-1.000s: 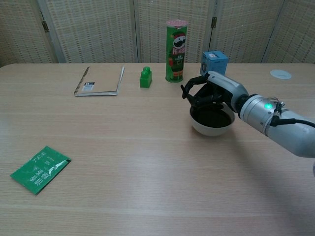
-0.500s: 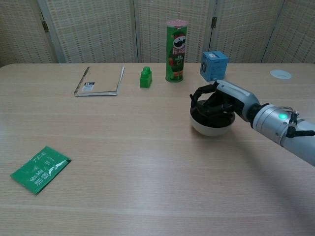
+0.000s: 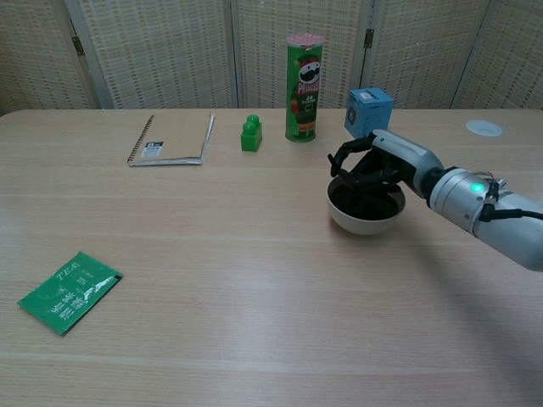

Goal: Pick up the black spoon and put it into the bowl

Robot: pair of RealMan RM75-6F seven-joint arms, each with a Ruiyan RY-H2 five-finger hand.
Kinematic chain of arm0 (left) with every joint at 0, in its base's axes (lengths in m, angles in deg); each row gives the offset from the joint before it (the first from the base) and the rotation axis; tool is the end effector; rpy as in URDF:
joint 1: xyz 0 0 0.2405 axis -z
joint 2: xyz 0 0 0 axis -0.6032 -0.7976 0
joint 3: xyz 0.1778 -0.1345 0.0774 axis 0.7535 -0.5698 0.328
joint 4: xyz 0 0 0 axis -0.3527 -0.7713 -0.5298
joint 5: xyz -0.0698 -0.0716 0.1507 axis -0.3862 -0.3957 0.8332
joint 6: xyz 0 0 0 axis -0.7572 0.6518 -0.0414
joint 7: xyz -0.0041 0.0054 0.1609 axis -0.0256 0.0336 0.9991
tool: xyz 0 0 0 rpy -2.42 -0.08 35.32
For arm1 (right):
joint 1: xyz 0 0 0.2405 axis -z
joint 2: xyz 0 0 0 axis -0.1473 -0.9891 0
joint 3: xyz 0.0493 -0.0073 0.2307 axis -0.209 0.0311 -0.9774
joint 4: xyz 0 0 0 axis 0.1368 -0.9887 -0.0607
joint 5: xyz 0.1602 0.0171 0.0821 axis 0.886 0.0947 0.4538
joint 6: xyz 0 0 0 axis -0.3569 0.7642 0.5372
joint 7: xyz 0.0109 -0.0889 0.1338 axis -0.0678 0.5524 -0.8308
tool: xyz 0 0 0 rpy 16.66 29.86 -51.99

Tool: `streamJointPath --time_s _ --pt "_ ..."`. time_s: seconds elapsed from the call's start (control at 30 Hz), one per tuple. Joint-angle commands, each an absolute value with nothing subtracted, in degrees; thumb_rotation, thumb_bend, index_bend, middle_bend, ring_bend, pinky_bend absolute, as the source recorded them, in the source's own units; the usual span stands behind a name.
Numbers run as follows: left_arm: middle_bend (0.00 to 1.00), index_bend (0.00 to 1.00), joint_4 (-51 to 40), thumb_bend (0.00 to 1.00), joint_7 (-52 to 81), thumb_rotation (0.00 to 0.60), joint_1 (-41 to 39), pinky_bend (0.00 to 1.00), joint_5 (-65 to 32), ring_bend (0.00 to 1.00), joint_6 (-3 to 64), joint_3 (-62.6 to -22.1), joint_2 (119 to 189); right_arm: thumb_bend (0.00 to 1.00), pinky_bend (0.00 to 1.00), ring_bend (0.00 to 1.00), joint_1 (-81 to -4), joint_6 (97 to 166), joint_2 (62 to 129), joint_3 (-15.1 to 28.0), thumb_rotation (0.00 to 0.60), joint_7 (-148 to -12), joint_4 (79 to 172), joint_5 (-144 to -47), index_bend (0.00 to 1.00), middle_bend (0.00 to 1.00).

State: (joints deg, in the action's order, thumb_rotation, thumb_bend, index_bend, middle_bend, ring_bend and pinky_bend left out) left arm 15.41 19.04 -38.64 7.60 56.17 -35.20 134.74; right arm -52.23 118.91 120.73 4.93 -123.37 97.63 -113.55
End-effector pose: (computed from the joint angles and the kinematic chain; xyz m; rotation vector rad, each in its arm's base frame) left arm -0.2968 0.1559 0.1859 -1.3056 -0.8762 -0.7897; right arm -0.1574 -0.3725 -0.0522 1.5065 -1.6514 1.3888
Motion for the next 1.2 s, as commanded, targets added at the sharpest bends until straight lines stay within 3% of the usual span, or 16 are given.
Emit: streamJointPath --time_s 0.03,0.53,1.2 --pt "0.16 0.21 15.4 0.16 19.0 0.6 -38.8 0.18 7.6 0.13 56.3 -35.2 134.7 0.52 1.0 1.0 -52.6 119.0 121.2 5.3 0.6 -123.8 97.5 -114.3 0.77 0.99" --pt "0.16 0.21 15.0 0.16 18.8 0.6 -38.6 0.18 8.2 0.13 56.1 -35.2 135.1 0.52 1.0 1.0 -49.6 122.3 118.0 9.1 0.6 -123.6 101.4 -117.1 0.78 1.0" --pt "0.16 0.21 14.9 0.16 18.7 0.6 -39.0 0.18 7.6 0.13 56.2 -35.2 134.9 0.53 1.0 1.0 -53.0 120.3 120.6 7.3 0.6 -123.1 97.1 -116.4 0.78 1.0"
